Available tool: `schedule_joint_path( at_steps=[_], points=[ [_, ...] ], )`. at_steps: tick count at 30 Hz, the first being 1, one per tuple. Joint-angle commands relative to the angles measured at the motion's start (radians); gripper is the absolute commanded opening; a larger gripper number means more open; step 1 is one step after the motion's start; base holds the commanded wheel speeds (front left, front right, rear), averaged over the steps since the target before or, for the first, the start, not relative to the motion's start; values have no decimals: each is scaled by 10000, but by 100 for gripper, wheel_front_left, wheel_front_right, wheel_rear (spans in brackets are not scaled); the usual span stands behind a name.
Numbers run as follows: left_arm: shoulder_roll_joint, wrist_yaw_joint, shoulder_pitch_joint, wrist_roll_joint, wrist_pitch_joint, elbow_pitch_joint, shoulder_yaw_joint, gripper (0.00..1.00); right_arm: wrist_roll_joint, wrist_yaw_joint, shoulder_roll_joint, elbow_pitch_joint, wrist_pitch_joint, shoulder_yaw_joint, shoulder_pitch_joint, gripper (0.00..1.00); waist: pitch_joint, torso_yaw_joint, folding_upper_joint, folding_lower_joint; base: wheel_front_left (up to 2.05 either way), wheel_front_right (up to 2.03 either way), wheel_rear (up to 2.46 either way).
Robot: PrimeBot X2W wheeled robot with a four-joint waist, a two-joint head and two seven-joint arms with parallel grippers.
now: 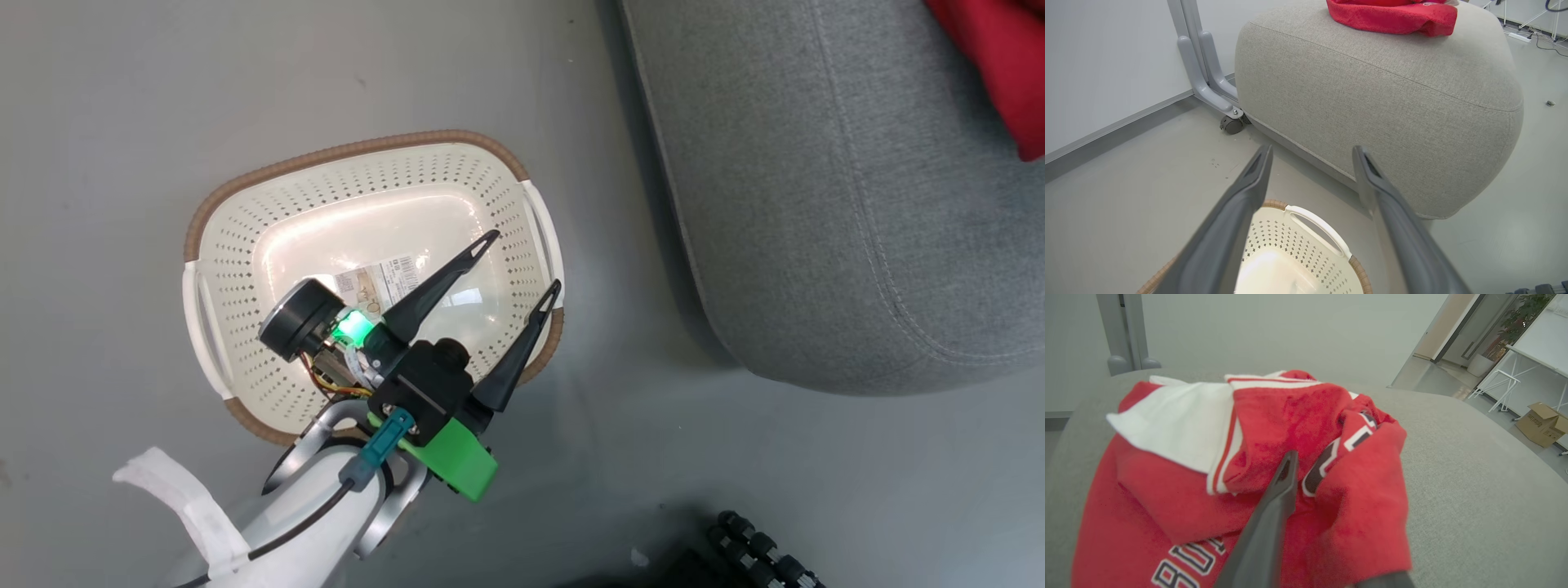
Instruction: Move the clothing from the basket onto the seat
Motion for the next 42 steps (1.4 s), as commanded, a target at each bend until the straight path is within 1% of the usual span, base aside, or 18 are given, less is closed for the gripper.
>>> schedule_joint_path(
  at_steps=[1, 2, 5, 7, 8, 11, 14, 16, 19, 22, 24, 28, 31, 36, 42],
  points=[
    [-91, 43, -1, -32, -112, 73, -24, 100, -215, -14, 334, 55, -30, -358, 551, 100, 103, 392, -1, -2, 0, 0, 0],
    [-93, 58, 15, -53, -184, 94, -17, 100, -285, -14, 547, -55, -30, -564, 879, 100, 38, 398, -1, -2, 0, 0, 0],
    [-73, 181, 140, -131, -381, 174, 94, 100, -474, -14, 1553, -755, -30, -1258, 2184, 100, -193, 254, -1, -2, 0, 0, 0],
    [-42, 283, 283, -236, -518, 249, 202, 100, -544, -14, 2236, -1345, -30, -1460, 2961, 100, -371, 100, -1, -2, 0, 0, 0],
    [-47, 316, 345, -287, -603, 286, 232, 100, -582, -14, 2475, -1574, -30, -1511, 3296, 100, -465, 46, -1, -2, 0, 0, 0],
    [-164, 487, 580, -543, -927, 459, 411, 100, -619, -16, 3135, -2442, -30, -1250, 4326, 100, -886, -135, -1, -2, 0, 0, 0],
    [-344, 697, 816, -680, -1191, 659, 621, 100, -607, -14, 3500, -3238, -30, -591, 5089, 100, -1351, -210, -1, -2, 0, 0, 0],
    [-473, 833, 1023, -815, -1325, 857, 740, 100, -640, -14, 3629, -3784, -30, -136, 5514, 100, -1751, -158, -1, -2, 0, 0, 0],
    [-778, 1099, 1322, -990, -1446, 1126, 1026, 100, -696, -14, 3788, -4446, -30, 813, 6051, 100, -2463, 73, -1, -2, 0, 0, 0],
    [-1124, 1309, 1743, -1156, -1484, 1277, 1398, 100, -562, -14, 3835, -4852, -30, 1571, 6370, 100, -3246, 382, -1, -2, 0, 0, 0],
    [-1387, 1434, 2127, -1263, -1486, 1179, 1845, 100, -496, -14, 3875, -4953, -30, 2185, 6600, 100, -3749, 611, -1, -2, 0, 0, 0],
    [-1884, 1417, 2992, -1313, -1489, 924, 2732, 100, -222, -14, 3884, -4978, -30, 3356, 6995, 100, -4790, 1174, -1, -2, 0, 0, 0],
    [-2088, 1414, 3710, -989, -1490, 720, 3404, 100, -75, -14, 3889, -5005, -30, 4130, 7299, 100, -5491, 1554, -1, -2, 0, 0, 0],
    [-2358, 1295, 4909, -604, -1482, 396, 4471, 100, -204, -14, 3890, -5131, -30, 4751, 7808, 100, -6495, 2034, -1, -2, 0, 0, 0],
    [-2644, 1045, 6213, -210, -1481, -268, 5725, 100, -348, -14, 3890, -5455, -30, 4643, 8245, 100, -7112, 2218, -1, -2, 0, 0, 0]
  ],
)
